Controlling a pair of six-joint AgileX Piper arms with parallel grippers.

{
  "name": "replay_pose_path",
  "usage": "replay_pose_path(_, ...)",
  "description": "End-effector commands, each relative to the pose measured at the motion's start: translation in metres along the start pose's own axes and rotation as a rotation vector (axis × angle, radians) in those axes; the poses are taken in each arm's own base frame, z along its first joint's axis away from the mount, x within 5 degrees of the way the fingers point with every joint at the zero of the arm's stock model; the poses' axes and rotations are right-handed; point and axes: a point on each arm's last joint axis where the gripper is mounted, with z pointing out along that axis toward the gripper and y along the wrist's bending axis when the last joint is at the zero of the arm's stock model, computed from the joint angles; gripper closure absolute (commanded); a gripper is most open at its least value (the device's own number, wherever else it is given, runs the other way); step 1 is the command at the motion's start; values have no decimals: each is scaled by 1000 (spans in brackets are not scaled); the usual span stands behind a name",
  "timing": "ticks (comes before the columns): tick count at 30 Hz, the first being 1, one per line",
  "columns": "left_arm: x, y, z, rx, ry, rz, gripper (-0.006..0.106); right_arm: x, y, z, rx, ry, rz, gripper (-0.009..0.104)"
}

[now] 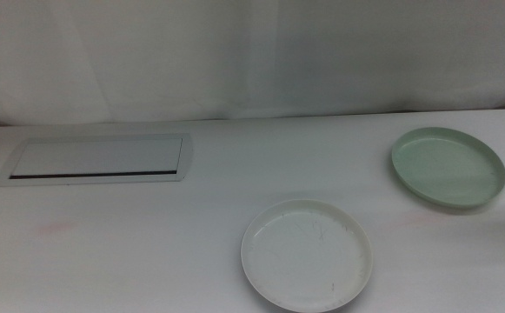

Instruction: Stack the three bowls on top of each other.

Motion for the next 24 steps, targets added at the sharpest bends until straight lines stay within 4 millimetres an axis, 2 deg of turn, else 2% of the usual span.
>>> replay_pose_path(1,11,1,-2,-2,-1,-13,101,-3,-2,19,4,28,13,-6)
replay_pose_path(11,11,1,-2,-2,-1,-13,101,-1,8,85,-21,128,32,-5)
replay_pose_path(21,11,1,-2,-2,-1,-13,101,0,27,117,34,126,-10,2)
replay_pose_path(24,11,1,-2,-2,-1,-13,101,2,31,123,34,142,-20,10)
